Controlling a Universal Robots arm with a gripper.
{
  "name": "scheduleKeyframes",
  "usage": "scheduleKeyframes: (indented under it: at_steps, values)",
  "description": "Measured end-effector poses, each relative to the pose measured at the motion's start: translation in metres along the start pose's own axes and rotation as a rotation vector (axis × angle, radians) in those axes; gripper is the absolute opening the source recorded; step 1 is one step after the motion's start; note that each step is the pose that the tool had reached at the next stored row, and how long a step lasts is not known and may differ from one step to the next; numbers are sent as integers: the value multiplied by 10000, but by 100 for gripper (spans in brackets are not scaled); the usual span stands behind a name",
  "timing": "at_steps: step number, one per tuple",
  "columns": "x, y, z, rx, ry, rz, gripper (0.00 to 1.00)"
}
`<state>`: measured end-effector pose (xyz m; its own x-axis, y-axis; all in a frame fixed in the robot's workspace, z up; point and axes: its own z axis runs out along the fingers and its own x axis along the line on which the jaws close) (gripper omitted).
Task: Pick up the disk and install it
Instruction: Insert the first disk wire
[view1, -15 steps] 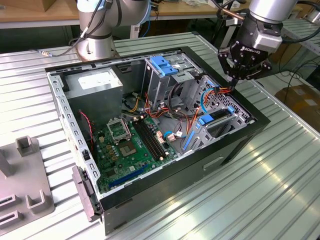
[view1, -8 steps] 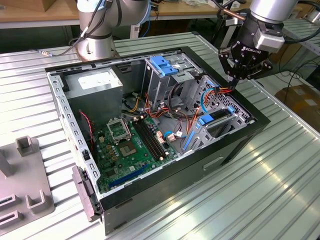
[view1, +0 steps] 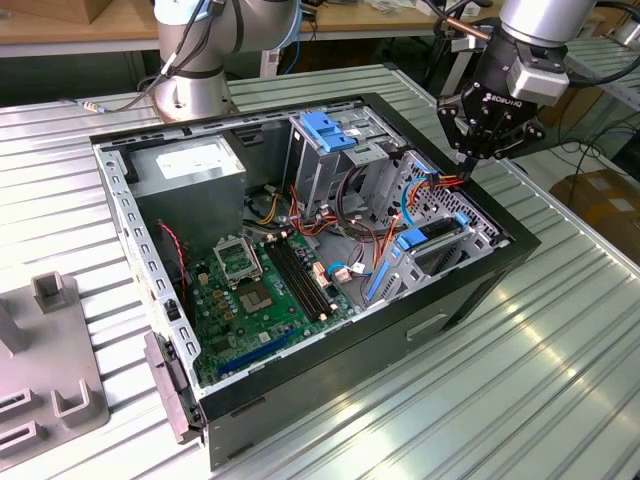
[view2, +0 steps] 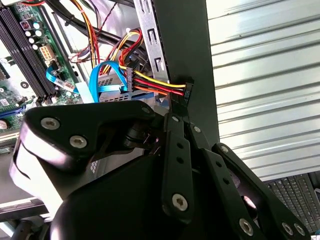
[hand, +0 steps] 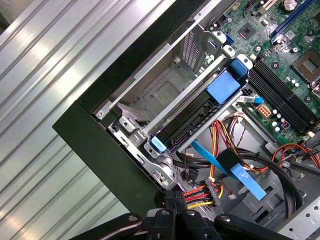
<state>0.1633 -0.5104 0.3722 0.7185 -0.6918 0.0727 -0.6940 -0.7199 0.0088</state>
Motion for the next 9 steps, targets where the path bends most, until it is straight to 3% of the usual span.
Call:
scheduleKeyframes:
  at_steps: [9]
  values:
    - [0, 0, 0, 0, 0, -1, 12]
